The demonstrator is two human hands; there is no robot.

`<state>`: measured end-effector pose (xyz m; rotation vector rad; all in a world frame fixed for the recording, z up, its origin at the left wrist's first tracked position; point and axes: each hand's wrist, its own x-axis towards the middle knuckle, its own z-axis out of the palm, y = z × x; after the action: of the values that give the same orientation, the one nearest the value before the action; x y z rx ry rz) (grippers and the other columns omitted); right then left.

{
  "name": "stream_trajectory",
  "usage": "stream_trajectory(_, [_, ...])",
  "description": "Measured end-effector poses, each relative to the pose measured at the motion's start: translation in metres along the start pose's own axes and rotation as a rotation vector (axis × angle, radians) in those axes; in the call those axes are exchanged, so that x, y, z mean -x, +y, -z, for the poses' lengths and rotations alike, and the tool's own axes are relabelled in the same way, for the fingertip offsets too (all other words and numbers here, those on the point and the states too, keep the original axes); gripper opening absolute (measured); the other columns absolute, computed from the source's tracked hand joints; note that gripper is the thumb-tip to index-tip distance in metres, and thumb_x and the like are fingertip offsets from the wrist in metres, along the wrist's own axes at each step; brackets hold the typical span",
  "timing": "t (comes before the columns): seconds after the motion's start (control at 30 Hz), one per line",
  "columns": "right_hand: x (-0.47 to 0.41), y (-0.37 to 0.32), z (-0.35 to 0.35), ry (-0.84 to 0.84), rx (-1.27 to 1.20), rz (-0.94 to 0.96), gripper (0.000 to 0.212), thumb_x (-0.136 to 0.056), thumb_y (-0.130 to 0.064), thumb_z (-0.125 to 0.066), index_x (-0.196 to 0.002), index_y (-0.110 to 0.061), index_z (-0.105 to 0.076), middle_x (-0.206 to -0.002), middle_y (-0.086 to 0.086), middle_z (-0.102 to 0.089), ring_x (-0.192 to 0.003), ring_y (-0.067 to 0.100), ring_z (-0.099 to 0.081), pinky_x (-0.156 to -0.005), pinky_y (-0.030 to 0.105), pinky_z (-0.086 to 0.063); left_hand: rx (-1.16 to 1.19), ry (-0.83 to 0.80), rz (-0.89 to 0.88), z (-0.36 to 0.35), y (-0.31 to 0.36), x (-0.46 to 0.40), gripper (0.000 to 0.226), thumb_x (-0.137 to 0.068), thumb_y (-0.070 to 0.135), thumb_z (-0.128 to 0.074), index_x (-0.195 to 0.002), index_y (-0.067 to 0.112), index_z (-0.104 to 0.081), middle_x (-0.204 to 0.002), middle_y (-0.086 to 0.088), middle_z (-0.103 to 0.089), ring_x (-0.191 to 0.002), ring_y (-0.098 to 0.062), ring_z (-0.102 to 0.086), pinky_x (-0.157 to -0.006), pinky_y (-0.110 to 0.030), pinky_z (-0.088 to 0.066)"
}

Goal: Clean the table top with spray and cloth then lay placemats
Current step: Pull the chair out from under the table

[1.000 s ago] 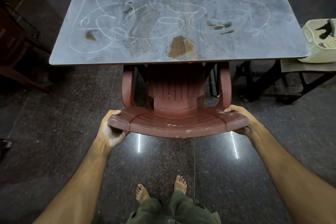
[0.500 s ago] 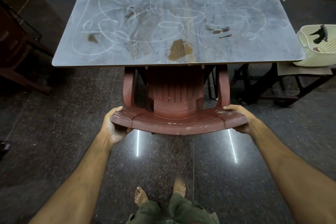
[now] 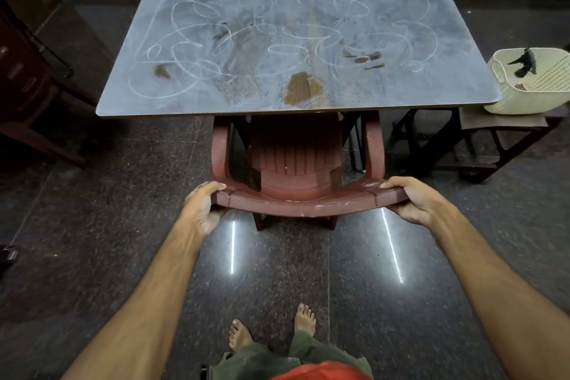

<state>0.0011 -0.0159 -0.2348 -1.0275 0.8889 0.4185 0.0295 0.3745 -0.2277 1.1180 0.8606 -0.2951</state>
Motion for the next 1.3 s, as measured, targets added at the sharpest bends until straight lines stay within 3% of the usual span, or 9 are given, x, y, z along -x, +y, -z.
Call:
stream_trajectory(0.4, [-0.001, -0.002, 0.0, -0.031, 0.01, 0.004, 0.044, -0.09, 0.005, -0.051, -0.133, 0.012, -0.05, -0.134, 0.026, -0.057, -0.108, 0.028, -0.063, -0.063, 0.029, -0.061, 0.067, -0.02, -0.057, 0.0, -0.004, 0.004, 0.022, -0.089, -0.009, -0.054, -0.077, 0.009, -0.056, -0.076, -0.01, -0.066, -0.076, -0.021, -0.063, -0.05, -0.027, -0.056])
stream_trajectory(0.53, [-0.003, -0.001, -0.001, -0.019, -0.001, 0.005, 0.043, -0.089, 0.005, -0.052, -0.132, 0.012, -0.052, -0.133, 0.026, -0.058, -0.119, 0.032, -0.06, -0.069, 0.032, -0.062, 0.029, -0.011, -0.069, 0.002, -0.003, 0.002, 0.019, -0.09, -0.007, -0.055, -0.079, 0.009, -0.058, -0.079, -0.01, -0.066, -0.077, -0.02, -0.064, -0.051, -0.026, -0.057])
stream_trajectory(0.63, [-0.004, 0.001, -0.004, 0.024, 0.038, 0.023, 0.043, -0.085, 0.003, -0.055, -0.128, 0.01, -0.056, -0.128, 0.026, -0.061, -0.111, 0.032, -0.062, -0.076, 0.037, -0.062, -0.008, 0.025, -0.078, 0.0, -0.003, 0.002, 0.016, -0.091, -0.003, -0.058, -0.082, 0.01, -0.059, -0.082, -0.01, -0.066, -0.075, -0.019, -0.065, -0.052, -0.028, -0.057])
stream_trajectory(0.77, [0.001, 0.004, -0.012, 0.182, 0.29, 0.127, 0.016, -0.088, -0.009, -0.06, -0.102, -0.003, -0.063, -0.1, 0.018, -0.066, -0.09, 0.026, -0.065, -0.071, 0.039, -0.059, -0.187, 0.126, -0.116, 0.0, -0.007, 0.001, 0.004, -0.089, 0.011, -0.063, -0.089, 0.013, -0.061, -0.087, -0.009, -0.066, -0.078, -0.021, -0.064, -0.067, -0.036, -0.057])
stream_trajectory(0.83, [-0.002, 0.004, -0.012, 0.303, 0.572, 0.293, 0.016, -0.092, -0.016, -0.059, -0.096, -0.003, -0.066, -0.092, 0.015, -0.066, -0.08, 0.021, -0.06, -0.069, 0.034, -0.052, -0.396, 0.233, -0.193, 0.005, -0.006, -0.001, 0.021, -0.083, 0.028, -0.066, -0.096, 0.011, -0.062, -0.093, -0.008, -0.067, -0.083, -0.022, -0.063, -0.067, -0.034, -0.056])
stream_trajectory(0.93, [-0.008, 0.007, -0.009, 0.363, 0.78, 0.471, 0.013, -0.09, -0.023, -0.061, -0.088, -0.013, -0.07, -0.091, 0.007, -0.07, -0.083, 0.022, -0.061, -0.08, 0.037, -0.051, -0.549, 0.313, -0.255, 0.009, -0.005, -0.002, 0.048, -0.074, 0.047, -0.068, -0.105, 0.01, -0.067, -0.098, -0.003, -0.068, -0.094, -0.023, -0.064, -0.085, -0.04, -0.056])
stream_trajectory(1.0, [-0.013, 0.011, -0.008, 0.36, 0.791, 0.481, 0.016, -0.088, -0.021, -0.061, -0.084, -0.013, -0.073, -0.086, 0.003, -0.072, -0.082, 0.022, -0.064, -0.082, 0.039, -0.053, -0.436, 0.281, -0.255, 0.003, -0.007, 0.003, 0.028, -0.083, 0.032, -0.072, -0.097, 0.008, -0.069, -0.086, 0.001, -0.066, -0.089, -0.018, -0.061, -0.084, -0.035, -0.051])
stream_trajectory(1.07, [-0.013, 0.014, -0.008, 0.341, 0.792, 0.477, 0.021, -0.087, -0.016, -0.057, -0.078, -0.005, -0.071, -0.074, 0.001, -0.064, -0.072, 0.018, -0.056, -0.071, 0.033, -0.047, -0.396, 0.285, -0.268, -0.001, -0.009, 0.004, 0.011, -0.087, 0.02, -0.071, -0.081, 0.013, -0.065, -0.077, 0.004, -0.061, -0.084, -0.016, -0.057, -0.078, -0.029, -0.043])
stream_trajectory(1.3, [-0.015, 0.016, -0.007, 0.326, 0.786, 0.478, 0.024, -0.088, -0.009, -0.052, -0.074, 0.006, -0.065, -0.065, 0.009, -0.049, -0.064, 0.021, -0.043, -0.061, 0.032, -0.036, -0.369, 0.308, -0.265, -0.002, -0.01, -0.004, 0.02, -0.086, 0.014, -0.068, -0.069, 0.017, -0.058, -0.071, 0.005, -0.056, -0.069, -0.009, -0.05, -0.077, -0.026, -0.038])
